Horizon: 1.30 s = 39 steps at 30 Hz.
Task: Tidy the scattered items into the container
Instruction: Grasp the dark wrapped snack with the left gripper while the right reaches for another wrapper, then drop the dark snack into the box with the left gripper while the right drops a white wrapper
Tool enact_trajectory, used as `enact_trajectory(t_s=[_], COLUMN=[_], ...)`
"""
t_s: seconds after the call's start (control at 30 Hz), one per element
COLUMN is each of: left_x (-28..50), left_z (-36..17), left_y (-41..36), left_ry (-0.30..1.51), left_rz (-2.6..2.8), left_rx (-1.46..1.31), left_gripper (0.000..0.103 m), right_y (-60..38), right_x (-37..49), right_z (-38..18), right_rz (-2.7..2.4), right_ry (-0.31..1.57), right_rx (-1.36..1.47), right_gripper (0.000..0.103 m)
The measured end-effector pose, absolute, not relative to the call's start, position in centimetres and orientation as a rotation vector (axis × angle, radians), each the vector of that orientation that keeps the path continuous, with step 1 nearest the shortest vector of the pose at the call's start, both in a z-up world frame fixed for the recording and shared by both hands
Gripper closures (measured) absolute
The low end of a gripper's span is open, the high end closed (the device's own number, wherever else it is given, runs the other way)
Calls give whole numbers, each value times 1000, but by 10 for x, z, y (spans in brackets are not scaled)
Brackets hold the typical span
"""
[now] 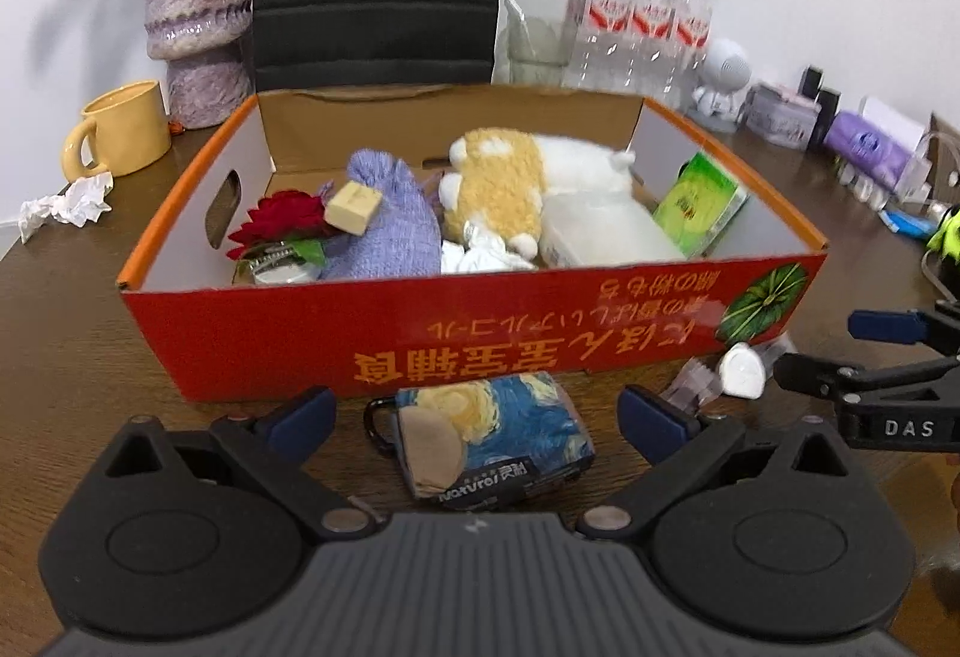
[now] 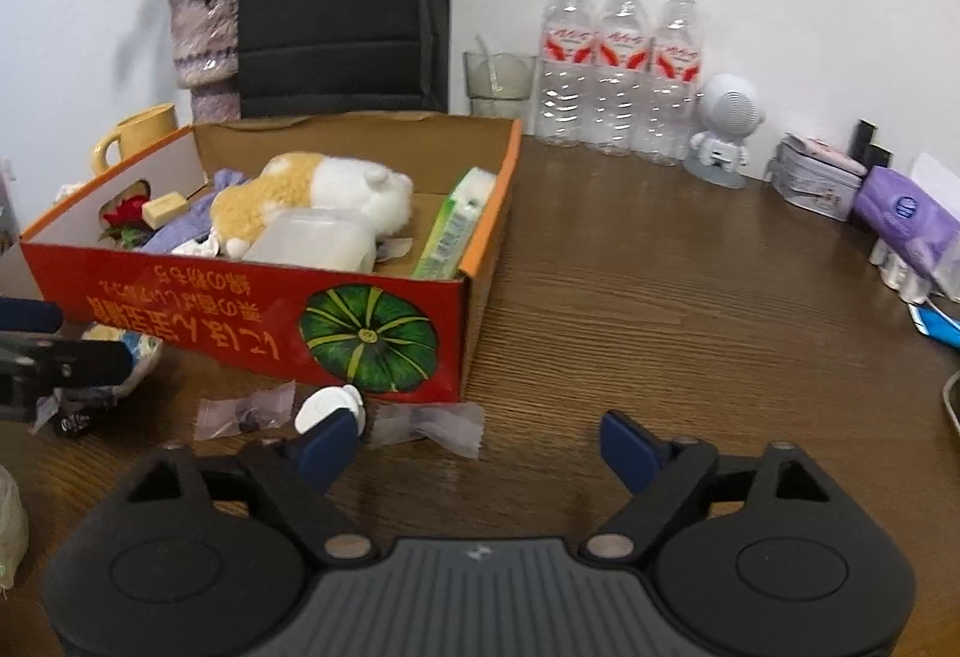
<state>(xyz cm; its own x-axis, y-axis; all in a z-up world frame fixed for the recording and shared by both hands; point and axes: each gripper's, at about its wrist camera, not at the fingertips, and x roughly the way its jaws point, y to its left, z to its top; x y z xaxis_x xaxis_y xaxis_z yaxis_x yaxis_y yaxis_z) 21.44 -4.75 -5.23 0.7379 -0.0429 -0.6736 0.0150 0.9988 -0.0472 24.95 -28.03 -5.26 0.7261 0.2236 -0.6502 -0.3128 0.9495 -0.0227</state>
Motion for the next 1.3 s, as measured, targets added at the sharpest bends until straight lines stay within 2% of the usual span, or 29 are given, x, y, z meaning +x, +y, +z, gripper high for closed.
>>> enact_trajectory(t_s=[0.1, 0.13, 0.17, 0.2, 0.23, 0.27, 0.33, 0.37, 0.57, 1.3], left_x=[220, 221, 222, 221, 219, 217, 213, 212, 205, 153], left_z=[-58, -60, -61, -62, -62, -62, -61, -60, -56, -9], left_y=[-52, -52, -52, -52, -51, -51, -49, -48, -45, -16], left_ry=[773, 782, 787, 783, 774, 766, 748, 742, 723, 539], left_rz=[-21, -21, -24, -24, -28, -29, -31, -31, -40, -73], left_rx=[-21, -19, -21, -24, -22, -20, -31, -39, -46, -97], left_gripper=[19, 31, 36, 39, 46, 49, 57, 64, 83, 85], right_y=[-276, -275, -275, -274, -275, -276, -277, -278, -279, -281], right_x=[259, 261, 261, 260, 259, 257, 254, 253, 246, 202], right_z=[-61, -63, -63, -62, -61, -61, -60, -59, -56, -21], right_rz=[307, 314, 326, 329, 334, 339, 348, 352, 360, 373], right_ry=[724, 731, 728, 725, 721, 719, 723, 720, 704, 587], right_rx=[-126, -113, -101, -103, -101, -97, -91, -89, -73, -47], right_gripper=[34, 36, 43, 57, 66, 70, 75, 75, 76, 76])
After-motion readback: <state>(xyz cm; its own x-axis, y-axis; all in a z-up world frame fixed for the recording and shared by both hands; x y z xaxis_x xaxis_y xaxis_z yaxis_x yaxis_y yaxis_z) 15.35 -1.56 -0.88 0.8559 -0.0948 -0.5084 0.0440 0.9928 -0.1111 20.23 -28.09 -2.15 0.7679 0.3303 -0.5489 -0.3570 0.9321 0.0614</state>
